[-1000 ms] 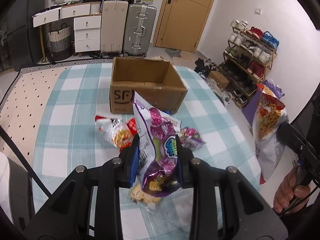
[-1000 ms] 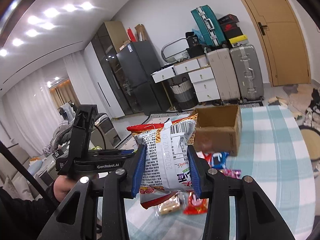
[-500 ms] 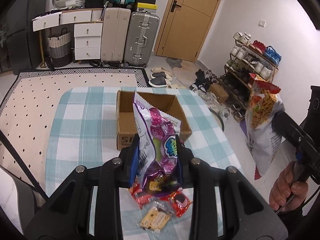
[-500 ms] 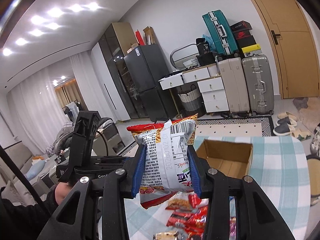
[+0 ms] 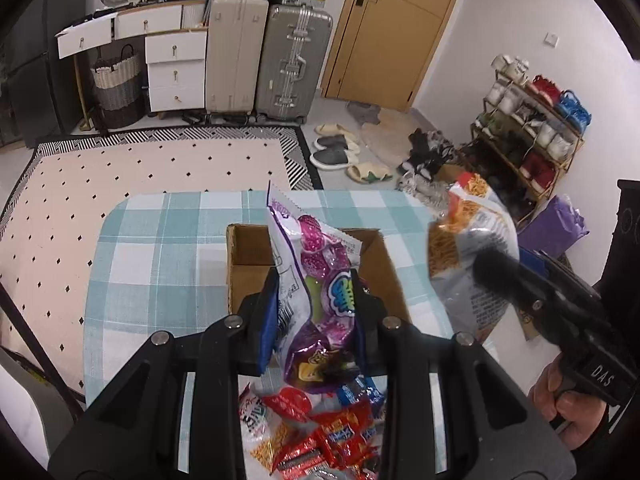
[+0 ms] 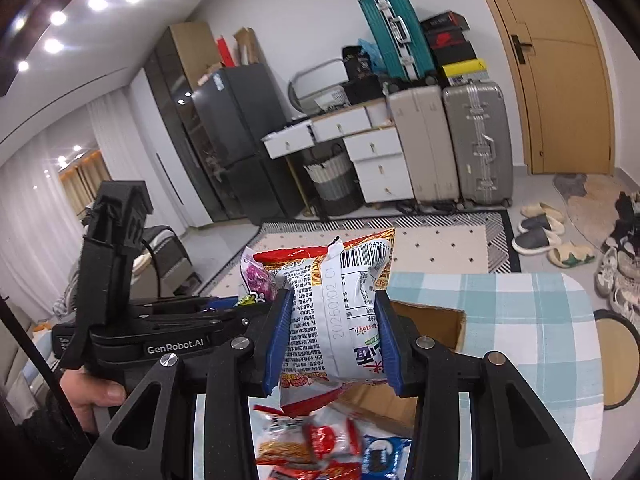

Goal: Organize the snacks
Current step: 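Carry both bags over the cardboard box with both grippers, then open both grippers to drop the bags into the box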

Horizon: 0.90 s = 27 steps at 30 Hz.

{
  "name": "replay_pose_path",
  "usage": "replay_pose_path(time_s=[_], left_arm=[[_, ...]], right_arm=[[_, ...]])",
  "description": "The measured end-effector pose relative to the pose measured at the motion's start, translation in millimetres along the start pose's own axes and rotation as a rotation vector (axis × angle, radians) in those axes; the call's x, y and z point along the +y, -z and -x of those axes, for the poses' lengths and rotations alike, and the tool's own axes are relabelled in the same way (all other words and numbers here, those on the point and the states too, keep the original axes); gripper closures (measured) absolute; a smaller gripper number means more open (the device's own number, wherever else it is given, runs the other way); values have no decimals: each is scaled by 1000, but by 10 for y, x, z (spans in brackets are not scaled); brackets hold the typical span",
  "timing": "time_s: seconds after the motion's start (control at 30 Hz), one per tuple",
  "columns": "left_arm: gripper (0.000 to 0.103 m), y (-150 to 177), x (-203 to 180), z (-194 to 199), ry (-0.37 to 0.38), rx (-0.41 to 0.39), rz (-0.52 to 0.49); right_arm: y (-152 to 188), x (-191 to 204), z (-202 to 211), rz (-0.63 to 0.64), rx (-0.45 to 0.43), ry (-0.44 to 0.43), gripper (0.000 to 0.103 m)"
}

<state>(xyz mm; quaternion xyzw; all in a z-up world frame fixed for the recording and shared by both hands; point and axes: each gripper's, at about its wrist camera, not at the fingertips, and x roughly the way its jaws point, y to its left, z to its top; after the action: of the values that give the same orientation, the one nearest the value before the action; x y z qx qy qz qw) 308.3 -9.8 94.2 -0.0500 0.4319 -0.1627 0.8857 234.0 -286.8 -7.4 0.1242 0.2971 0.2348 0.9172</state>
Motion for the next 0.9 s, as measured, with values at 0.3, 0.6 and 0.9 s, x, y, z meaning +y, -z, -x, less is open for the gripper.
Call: replay_pose_path(time_s=[0.3, 0.6, 0.9], left_arm=[[75, -3, 1, -933, -24, 90, 11], [68, 149, 307, -1399, -19, 109, 55], [61, 428, 644, -1111, -51, -2, 115]], right_arm=[[252, -503, -869, -69, 109, 59, 62], [446, -712, -1254, -110, 145, 67, 59], [569, -681, -850, -78, 75, 58, 53]])
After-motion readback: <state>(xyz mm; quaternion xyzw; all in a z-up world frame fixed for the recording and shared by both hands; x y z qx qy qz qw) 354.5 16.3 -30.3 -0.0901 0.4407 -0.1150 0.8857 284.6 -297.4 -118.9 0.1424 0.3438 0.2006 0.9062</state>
